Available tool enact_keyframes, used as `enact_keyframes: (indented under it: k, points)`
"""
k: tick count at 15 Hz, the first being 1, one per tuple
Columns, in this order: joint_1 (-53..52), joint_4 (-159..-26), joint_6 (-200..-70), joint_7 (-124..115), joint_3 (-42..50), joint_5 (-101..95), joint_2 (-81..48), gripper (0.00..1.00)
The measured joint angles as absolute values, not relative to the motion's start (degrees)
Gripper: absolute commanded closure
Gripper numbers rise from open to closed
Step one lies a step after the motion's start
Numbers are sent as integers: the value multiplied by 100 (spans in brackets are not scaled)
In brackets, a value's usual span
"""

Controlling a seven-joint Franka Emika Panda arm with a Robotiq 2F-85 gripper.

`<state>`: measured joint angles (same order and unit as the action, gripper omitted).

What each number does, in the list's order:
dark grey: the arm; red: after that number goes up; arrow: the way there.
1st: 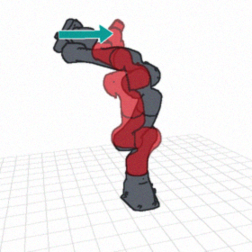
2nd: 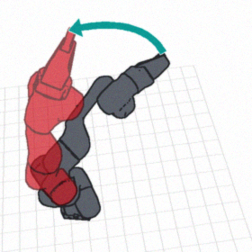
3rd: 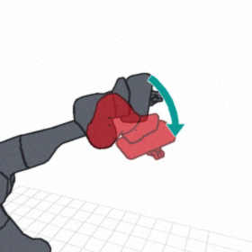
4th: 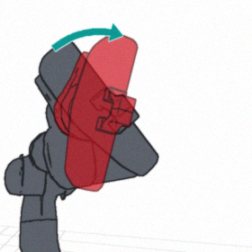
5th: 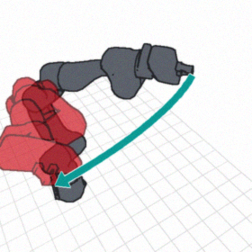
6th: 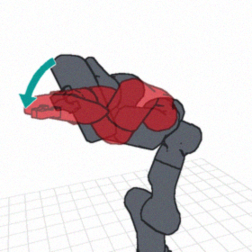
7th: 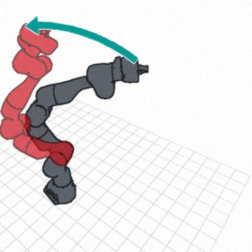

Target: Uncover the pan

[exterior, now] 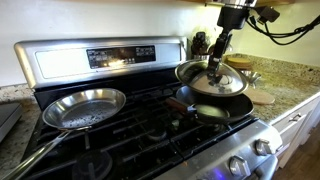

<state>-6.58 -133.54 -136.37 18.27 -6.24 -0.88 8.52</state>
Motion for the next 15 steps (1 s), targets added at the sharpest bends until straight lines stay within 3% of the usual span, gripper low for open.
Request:
enact_keyframes:
  k: [15]
  points:
    - [425, -13522, -13430, 1885, 759, -380, 1568, 79]
